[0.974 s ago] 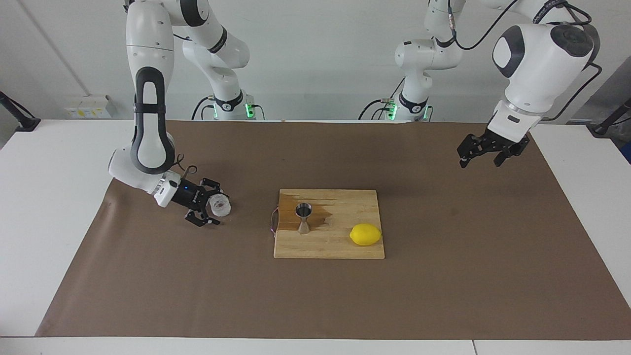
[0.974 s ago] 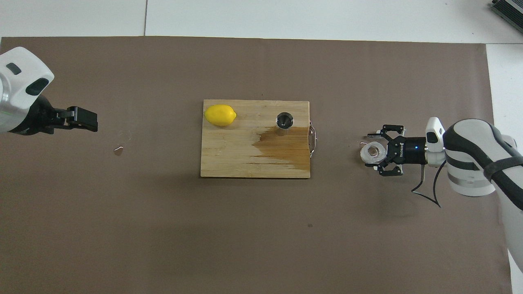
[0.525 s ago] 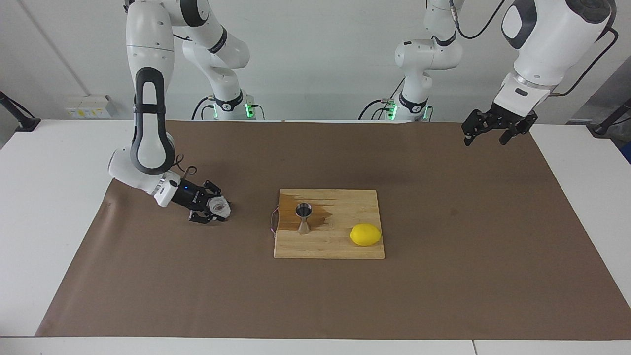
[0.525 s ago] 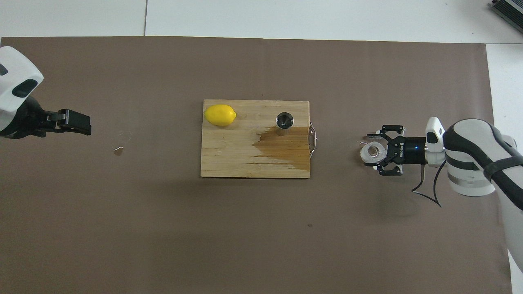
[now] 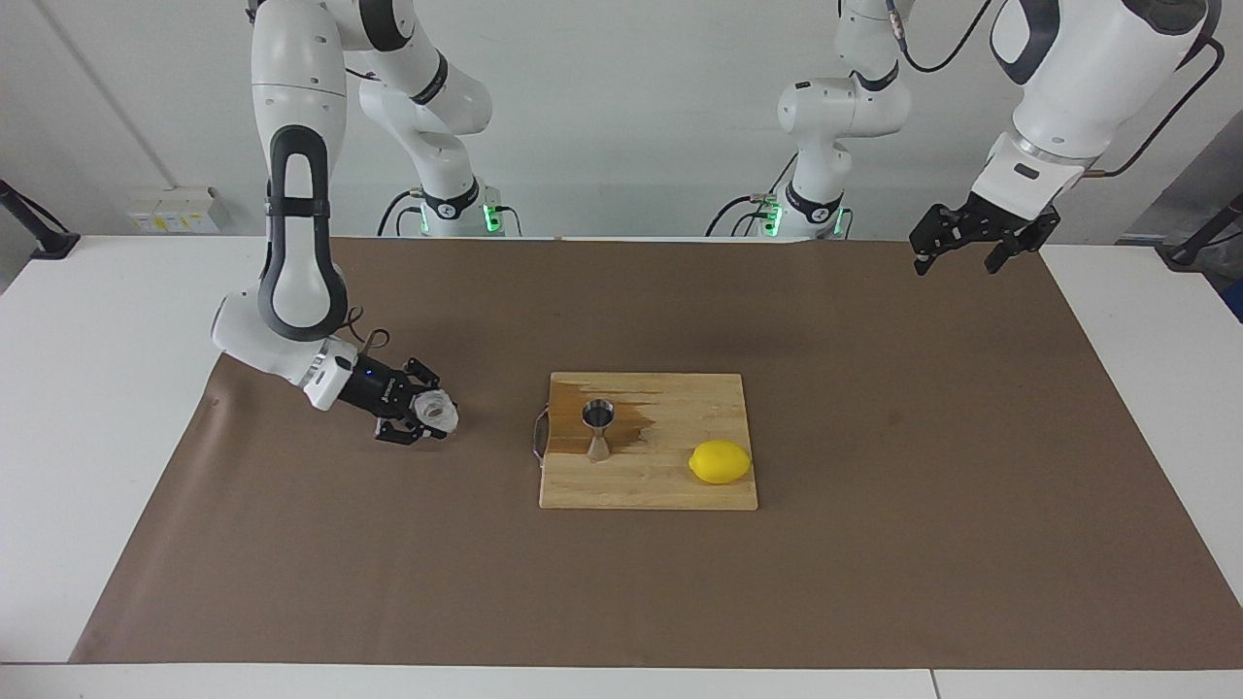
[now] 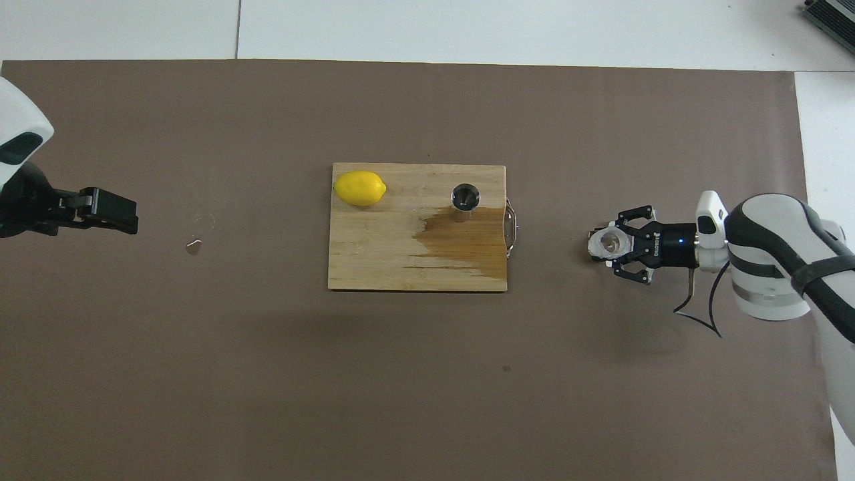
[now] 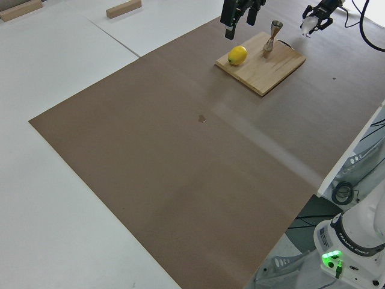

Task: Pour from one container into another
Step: 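Close the right gripper on the white cup and lift it, then carry the white cup over the dark cup with the right gripper, then tilt the white cup over the dark cup with the right gripper, then carry the white cup back to its starting spot with the right gripper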

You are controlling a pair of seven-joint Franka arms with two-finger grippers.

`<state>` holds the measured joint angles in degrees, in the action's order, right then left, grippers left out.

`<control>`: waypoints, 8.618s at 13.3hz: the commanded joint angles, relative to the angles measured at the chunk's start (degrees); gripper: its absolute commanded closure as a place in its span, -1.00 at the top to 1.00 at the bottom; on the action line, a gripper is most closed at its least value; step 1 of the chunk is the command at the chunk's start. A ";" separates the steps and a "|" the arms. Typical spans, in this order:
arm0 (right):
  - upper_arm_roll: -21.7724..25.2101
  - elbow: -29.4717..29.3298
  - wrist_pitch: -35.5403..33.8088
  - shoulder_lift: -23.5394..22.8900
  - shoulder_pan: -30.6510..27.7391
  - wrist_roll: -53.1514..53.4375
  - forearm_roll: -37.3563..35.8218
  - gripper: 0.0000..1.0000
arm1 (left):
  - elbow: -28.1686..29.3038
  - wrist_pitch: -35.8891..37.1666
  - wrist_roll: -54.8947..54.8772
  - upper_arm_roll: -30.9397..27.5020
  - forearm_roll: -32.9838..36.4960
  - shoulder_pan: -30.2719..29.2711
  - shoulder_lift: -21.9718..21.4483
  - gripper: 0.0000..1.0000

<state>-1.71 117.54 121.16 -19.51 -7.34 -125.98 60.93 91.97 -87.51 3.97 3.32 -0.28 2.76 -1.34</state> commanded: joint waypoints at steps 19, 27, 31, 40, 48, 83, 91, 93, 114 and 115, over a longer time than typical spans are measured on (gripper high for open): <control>-0.49 -17.70 5.05 2.54 24.29 70.86 -43.87 -0.14 | 1.46 -5.56 -0.37 0.20 0.98 -1.01 -1.12 1.00; -0.49 -17.70 4.88 2.55 27.55 84.15 -56.61 -0.13 | 1.54 -1.26 -0.10 0.20 0.89 -1.10 -1.38 1.00; -0.40 -17.88 4.00 2.72 28.77 86.16 -57.67 -0.11 | 1.54 -1.26 -0.19 0.20 0.89 -1.10 -1.38 1.00; -0.49 -27.97 -8.73 0.26 28.87 88.37 -64.97 -0.11 | 1.54 -1.26 -0.10 0.20 0.89 -1.10 -1.38 1.00; -0.75 -31.85 -11.48 -2.55 29.92 88.37 -67.70 -0.11 | 1.54 -1.26 -0.11 0.20 0.89 -1.10 -1.38 1.00; -1.10 -30.45 -3.91 -1.95 29.23 85.65 -60.94 -0.10 | 1.54 -1.26 -0.19 0.20 0.89 -1.10 -1.38 1.00; -1.01 -26.58 -3.12 0.96 21.68 65.64 -46.19 -0.11 | 1.46 -2.04 -0.28 0.20 0.81 -0.83 -1.38 1.00; -1.01 -23.17 -2.77 2.27 17.90 57.03 -40.92 -0.11 | 1.37 -3.53 -0.46 0.81 0.72 -1.09 -1.21 1.00; -0.84 4.54 6.89 0.79 -1.10 -6.82 -6.09 0.04 | 1.54 -3.54 -0.37 3.19 -1.74 -5.58 -1.29 1.00; -0.84 4.28 6.72 0.79 -1.10 -6.56 -6.00 0.82 | 1.54 -3.37 -0.28 3.19 -1.74 -5.66 -1.29 1.00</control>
<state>-1.78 121.65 126.69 -18.59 -7.54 -130.74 53.45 92.24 -91.70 3.94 6.21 -1.52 -2.26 -1.34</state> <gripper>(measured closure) 0.476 0.000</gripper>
